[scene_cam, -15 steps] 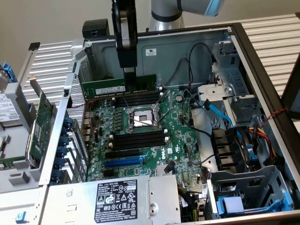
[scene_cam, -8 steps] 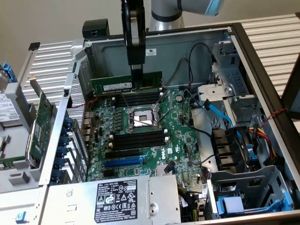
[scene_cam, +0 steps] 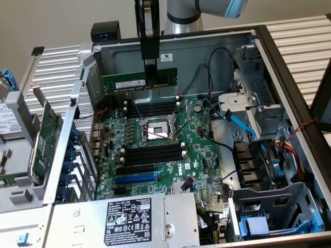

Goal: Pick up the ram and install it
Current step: 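Pick up the ram and move it above insertion slot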

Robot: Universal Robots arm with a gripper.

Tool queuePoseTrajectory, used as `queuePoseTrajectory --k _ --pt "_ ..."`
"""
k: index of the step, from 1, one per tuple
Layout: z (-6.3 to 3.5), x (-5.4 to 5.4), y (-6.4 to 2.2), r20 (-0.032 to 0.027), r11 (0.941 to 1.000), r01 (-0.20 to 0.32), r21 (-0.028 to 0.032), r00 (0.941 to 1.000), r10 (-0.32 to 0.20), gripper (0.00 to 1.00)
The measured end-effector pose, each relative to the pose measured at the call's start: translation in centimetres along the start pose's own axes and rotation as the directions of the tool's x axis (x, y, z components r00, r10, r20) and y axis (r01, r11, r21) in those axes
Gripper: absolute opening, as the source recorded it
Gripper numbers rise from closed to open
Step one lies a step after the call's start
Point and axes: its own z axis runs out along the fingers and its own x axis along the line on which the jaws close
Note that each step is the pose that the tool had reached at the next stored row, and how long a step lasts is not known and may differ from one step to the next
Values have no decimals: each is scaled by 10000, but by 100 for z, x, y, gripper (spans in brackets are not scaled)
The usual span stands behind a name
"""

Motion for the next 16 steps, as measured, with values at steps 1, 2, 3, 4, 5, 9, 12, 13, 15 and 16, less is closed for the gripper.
queuePoseTrajectory --k 1,2,3,4,5,9,12,13,15,16 --pt "0 -10 0 0 10000 -2 0 10000 2 12" --pt "0 -30 0 0 10000 -3 0 10000 3 12" --pt "9 -46 -1 128 10000 3 3 9999 -3 12" --pt "17 -46 -1 259 10000 -13 41 9997 12 12" --pt "27 -46 -4 591 10000 -73 59 9982 69 12" --pt "78 -46 -12 730 9999 -122 59 9973 117 12" --pt "123 -47 -15 724 9998 -183 57 9972 178 12" --pt "134 -47 -19 718 9998 -195 57 9972 190 12" --pt "149 -54 -39 668 9997 -223 56 9975 219 12" --pt "156 -60 -49 632 9997 -233 56 9977 229 12"
